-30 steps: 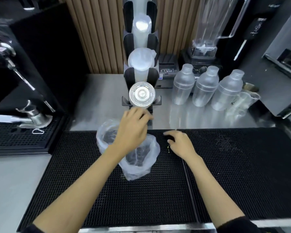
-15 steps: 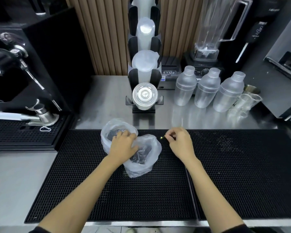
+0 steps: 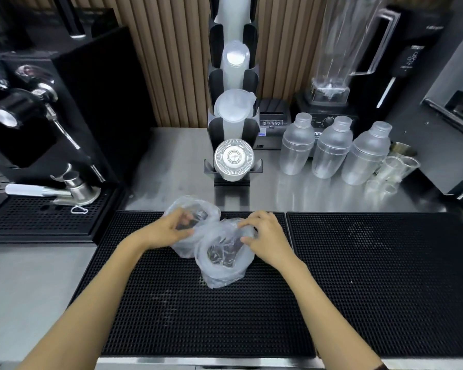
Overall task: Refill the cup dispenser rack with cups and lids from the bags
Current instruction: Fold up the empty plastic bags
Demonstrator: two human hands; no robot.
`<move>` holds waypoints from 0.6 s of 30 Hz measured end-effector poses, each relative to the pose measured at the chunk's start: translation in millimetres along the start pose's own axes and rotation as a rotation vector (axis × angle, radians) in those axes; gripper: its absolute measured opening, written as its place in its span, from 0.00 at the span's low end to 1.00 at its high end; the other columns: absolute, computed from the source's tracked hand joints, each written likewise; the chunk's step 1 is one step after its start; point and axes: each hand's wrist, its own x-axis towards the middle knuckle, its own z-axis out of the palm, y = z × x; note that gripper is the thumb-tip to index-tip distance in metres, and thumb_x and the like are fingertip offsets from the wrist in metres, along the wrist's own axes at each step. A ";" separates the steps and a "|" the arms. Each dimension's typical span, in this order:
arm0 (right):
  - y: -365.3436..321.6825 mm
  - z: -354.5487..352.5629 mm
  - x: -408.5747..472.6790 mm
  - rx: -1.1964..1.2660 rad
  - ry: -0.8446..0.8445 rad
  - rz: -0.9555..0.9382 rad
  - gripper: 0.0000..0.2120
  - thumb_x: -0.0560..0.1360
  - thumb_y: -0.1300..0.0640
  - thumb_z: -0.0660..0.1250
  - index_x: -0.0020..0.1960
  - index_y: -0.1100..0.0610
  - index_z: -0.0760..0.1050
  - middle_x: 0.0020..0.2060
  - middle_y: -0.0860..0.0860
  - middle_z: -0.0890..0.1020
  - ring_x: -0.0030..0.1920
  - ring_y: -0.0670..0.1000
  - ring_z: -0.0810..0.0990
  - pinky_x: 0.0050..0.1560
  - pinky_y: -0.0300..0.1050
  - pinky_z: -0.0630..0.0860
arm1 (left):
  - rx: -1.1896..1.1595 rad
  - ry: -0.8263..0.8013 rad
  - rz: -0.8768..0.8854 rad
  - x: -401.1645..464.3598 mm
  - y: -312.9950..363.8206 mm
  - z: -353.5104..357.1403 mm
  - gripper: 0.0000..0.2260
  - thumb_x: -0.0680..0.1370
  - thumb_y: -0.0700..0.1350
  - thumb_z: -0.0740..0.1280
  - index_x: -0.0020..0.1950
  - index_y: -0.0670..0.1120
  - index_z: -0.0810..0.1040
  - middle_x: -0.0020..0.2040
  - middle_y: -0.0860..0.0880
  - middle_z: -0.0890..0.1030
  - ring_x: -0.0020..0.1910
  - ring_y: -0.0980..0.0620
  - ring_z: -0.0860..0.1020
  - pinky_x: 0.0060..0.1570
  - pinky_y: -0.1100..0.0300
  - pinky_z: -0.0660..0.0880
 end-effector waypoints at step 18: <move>10.0 27.7 18.1 0.245 0.088 0.244 0.09 0.72 0.60 0.65 0.50 0.61 0.69 0.43 0.56 0.77 0.44 0.55 0.75 0.39 0.44 0.67 | 0.377 0.170 0.385 -27.6 59.5 69.2 0.13 0.79 0.37 0.58 0.63 0.41 0.61 0.34 0.55 0.66 0.26 0.54 0.66 0.28 0.57 0.58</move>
